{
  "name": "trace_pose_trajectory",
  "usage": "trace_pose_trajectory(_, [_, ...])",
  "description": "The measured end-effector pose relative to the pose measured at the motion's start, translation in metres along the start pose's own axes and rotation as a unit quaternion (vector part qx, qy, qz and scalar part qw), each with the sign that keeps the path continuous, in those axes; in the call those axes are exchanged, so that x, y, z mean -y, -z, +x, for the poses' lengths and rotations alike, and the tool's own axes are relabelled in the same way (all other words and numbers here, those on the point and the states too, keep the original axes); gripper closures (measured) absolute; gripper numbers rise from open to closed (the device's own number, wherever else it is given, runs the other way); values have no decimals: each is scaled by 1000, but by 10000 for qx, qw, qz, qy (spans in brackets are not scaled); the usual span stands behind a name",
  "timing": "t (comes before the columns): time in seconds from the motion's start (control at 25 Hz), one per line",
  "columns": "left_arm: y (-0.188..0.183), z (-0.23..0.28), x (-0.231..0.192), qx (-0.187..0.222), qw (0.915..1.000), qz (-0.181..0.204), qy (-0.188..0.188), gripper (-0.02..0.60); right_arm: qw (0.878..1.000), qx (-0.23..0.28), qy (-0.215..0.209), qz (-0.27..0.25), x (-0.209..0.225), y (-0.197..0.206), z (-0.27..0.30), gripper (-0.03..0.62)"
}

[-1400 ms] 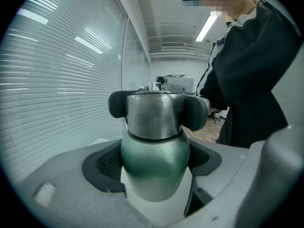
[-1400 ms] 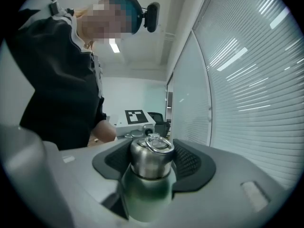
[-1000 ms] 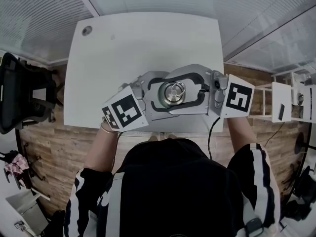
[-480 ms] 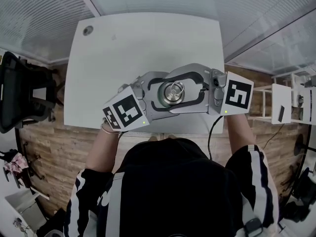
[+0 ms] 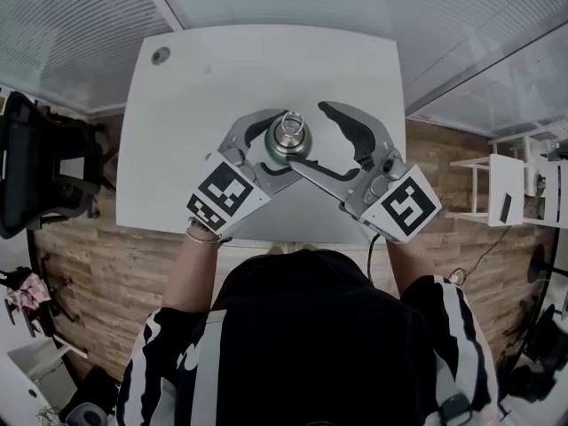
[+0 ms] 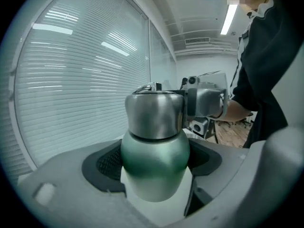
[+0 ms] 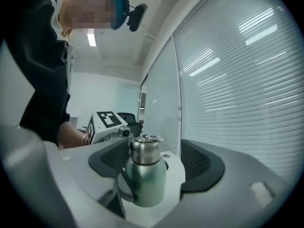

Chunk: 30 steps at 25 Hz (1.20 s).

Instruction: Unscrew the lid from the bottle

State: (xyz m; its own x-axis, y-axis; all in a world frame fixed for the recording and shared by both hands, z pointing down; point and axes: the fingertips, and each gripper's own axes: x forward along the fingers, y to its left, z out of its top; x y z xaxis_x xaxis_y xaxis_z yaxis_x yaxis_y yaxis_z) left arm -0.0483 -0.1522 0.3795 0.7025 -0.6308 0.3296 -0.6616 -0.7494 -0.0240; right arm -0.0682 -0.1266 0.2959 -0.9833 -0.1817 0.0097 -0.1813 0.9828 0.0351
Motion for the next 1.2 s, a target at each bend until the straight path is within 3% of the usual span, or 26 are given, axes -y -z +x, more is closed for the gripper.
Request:
trace_pose_trajectory(0.2, [0, -2, -18, 33, 9985, -219, -508, 196, 9978, -17, 659, 42, 0, -3, 11, 266])
trace_pose_trajectory(0.4, [-6, -1, -21, 96, 9973, -254, -689, 196, 9942, 55, 1075, -21, 2, -9, 19, 266])
trace_pose_trajectory(0.84, [-15, -1, -16, 158, 9968, -168, -765, 196, 9913, 111, 1307, 87, 3, -12, 26, 267])
trace_pose_trajectory(1.2, [-18, 0, -13, 179, 9967, -186, -774, 198, 9911, 121, 1324, 81, 1, -13, 26, 339])
